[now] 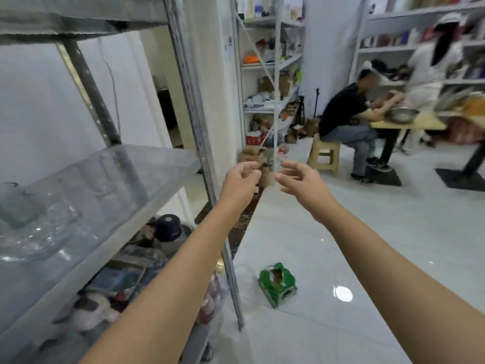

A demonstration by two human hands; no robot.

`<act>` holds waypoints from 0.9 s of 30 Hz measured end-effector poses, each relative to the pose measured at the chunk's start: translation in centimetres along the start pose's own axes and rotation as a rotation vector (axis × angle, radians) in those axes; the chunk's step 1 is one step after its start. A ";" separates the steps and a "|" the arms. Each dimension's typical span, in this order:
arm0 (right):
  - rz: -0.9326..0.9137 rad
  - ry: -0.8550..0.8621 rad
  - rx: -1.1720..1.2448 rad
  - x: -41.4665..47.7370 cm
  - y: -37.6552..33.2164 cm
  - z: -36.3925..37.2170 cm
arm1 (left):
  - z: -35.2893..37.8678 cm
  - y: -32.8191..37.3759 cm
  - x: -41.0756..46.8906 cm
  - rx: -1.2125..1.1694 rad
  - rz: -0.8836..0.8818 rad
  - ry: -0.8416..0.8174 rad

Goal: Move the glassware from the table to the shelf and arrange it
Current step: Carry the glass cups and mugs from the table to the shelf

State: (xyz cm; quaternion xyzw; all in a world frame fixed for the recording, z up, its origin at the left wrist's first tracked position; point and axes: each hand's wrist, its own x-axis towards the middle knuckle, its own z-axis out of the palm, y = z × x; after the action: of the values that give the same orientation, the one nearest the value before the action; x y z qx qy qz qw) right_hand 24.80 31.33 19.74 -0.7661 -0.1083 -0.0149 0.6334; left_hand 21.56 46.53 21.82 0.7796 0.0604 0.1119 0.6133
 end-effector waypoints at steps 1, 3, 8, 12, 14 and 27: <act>0.029 0.048 0.008 -0.9 0.9 -2.1 | 2.3 -0.2 0.1 -0.004 -0.012 -0.058; 0.084 0.138 0.022 -2.7 2.5 -6.3 | 6.9 -0.5 -0.1 -0.012 -0.037 -0.176; 0.162 0.355 0.028 -8.1 5.5 -16.5 | 18.5 0.1 -2.7 -0.024 -0.065 -0.407; 0.211 0.506 0.011 -14.2 8.2 -24.0 | 27.7 0.8 -7.0 -0.012 -0.048 -0.585; 0.238 0.581 0.019 -17.7 9.6 -27.3 | 31.9 0.9 -10.0 -0.027 -0.049 -0.675; 0.393 0.943 0.129 -35.9 18.2 -39.6 | 49.0 -2.8 -25.9 0.073 -0.097 -1.062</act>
State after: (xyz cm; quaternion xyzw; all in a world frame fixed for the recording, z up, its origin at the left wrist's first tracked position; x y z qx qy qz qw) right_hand -2.33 -15.65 4.20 -0.6414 0.3343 -0.2327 0.6501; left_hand 8.81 -5.03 5.63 0.7460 -0.2184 -0.3290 0.5362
